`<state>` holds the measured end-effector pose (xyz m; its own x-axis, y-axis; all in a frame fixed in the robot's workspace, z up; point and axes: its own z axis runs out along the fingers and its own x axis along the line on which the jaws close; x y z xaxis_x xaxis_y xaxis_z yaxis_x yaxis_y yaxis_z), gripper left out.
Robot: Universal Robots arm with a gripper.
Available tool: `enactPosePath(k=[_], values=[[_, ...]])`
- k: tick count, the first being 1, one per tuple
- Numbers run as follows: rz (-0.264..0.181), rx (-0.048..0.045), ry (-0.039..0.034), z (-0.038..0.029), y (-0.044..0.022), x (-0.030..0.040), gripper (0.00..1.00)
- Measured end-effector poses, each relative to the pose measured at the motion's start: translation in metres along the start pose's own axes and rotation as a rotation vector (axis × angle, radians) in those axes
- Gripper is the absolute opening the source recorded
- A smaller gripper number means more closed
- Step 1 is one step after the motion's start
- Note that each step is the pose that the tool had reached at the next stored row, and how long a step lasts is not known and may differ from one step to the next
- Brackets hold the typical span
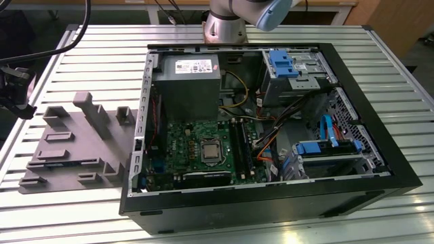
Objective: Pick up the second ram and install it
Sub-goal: 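Pick up the second ram and move it above second insertion slot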
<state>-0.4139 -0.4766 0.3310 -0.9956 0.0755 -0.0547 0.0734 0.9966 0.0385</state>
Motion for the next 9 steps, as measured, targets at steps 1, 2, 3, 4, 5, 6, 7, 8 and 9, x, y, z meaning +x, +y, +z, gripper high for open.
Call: enactPosePath(k=[1, 2, 3, 4, 5, 6, 7, 8, 9], values=[[0.0, 0.0, 0.0, 0.0, 0.0, 0.0, 0.11], [0.0, 0.0, 0.0, 0.0, 0.0, 0.0, 0.11], [-0.001, 0.0, 0.0, 0.0, 0.0, 0.0, 0.11], [-0.003, -0.0002, 0.0001, 0.0, 0.0, 0.0, 0.11], [-0.005, -0.0003, 0.0002, 0.0, 0.0, 0.0, 0.11], [-0.008, -0.0004, 0.0003, 0.0, 0.0, 0.0, 0.11], [-0.011, -0.0006, 0.0004, 0.0, 0.0, 0.0, 0.11], [-0.014, -0.0008, 0.0005, 0.0, 0.0, 0.0, 0.11], [-0.019, -0.001, 0.0007, 0.0, 0.0, 0.0, 0.11]])
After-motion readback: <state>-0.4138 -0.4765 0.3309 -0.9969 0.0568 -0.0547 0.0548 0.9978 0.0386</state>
